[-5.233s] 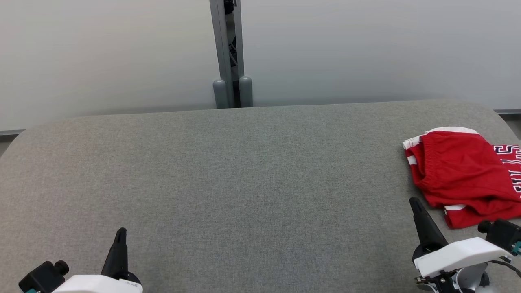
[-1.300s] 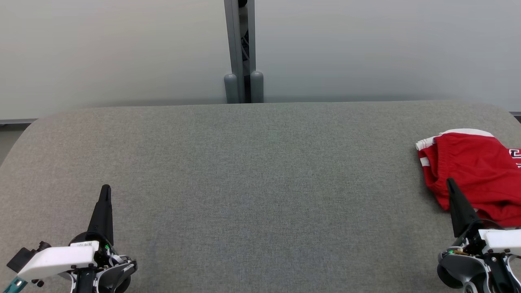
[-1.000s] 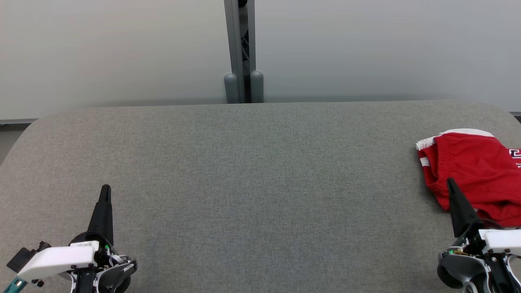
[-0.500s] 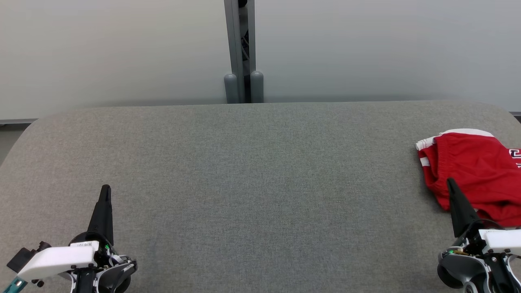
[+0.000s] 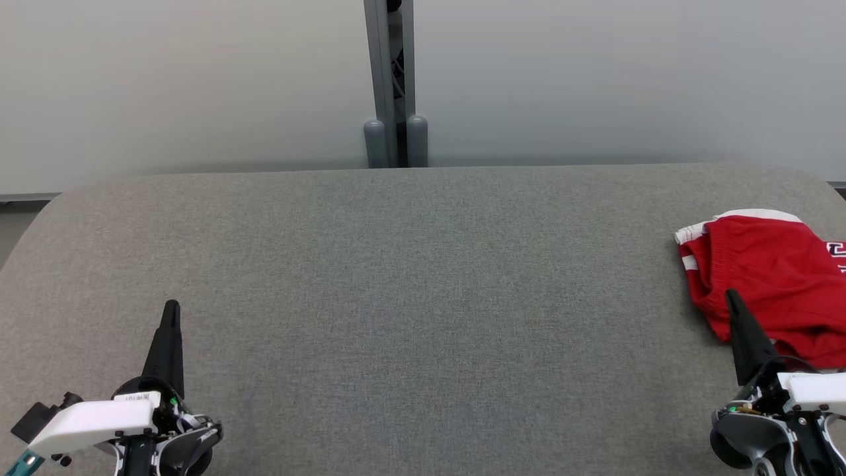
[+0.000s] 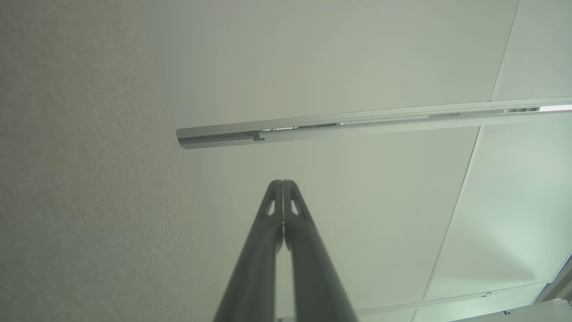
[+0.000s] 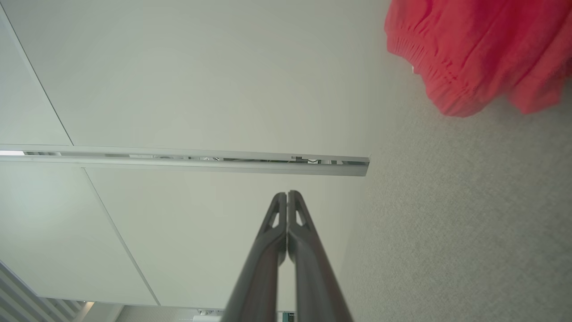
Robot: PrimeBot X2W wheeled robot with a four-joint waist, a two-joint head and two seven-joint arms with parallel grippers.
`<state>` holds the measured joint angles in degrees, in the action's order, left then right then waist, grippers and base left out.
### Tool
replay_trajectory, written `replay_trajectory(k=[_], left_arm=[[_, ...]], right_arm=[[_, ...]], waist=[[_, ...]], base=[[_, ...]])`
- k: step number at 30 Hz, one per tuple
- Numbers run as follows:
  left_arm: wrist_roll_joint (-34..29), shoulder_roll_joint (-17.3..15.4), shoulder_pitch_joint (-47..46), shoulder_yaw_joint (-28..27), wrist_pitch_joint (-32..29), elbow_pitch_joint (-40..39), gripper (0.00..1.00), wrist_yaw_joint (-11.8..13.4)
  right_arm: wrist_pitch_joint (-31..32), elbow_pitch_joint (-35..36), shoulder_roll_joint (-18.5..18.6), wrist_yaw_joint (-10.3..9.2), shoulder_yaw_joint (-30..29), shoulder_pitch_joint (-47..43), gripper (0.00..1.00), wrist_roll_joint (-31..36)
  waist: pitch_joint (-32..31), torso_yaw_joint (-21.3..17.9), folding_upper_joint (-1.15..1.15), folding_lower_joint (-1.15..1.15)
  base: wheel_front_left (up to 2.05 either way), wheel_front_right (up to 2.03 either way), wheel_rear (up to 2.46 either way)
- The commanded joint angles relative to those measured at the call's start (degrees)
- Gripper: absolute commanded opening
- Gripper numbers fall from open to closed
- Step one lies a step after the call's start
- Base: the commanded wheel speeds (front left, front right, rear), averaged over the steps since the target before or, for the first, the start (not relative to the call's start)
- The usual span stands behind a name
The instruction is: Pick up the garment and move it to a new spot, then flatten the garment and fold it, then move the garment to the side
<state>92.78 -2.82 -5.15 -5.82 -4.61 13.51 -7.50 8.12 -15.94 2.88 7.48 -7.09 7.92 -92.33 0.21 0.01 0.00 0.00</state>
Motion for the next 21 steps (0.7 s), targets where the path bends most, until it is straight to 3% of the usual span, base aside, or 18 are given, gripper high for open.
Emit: replay_trajectory(k=[1,21], left_arm=[[-0.3,-0.2,-1.0,-0.3,-0.2,0.0,0.00,-0.3],[-0.3,-0.1,-1.0,-0.3,-0.2,0.0,0.00,-0.3]], right_arm=[[0.3,-0.1,0.2,0.02,-0.2,0.4,0.00,0.2],[0.3,-0.1,0.2,0.02,-0.3,0.4,0.00,0.3]], waist=[[0.0,0.0,0.00,0.00],[0.0,0.0,0.00,0.00]], base=[[0.00,0.00,0.00],[0.00,0.00,0.00]])
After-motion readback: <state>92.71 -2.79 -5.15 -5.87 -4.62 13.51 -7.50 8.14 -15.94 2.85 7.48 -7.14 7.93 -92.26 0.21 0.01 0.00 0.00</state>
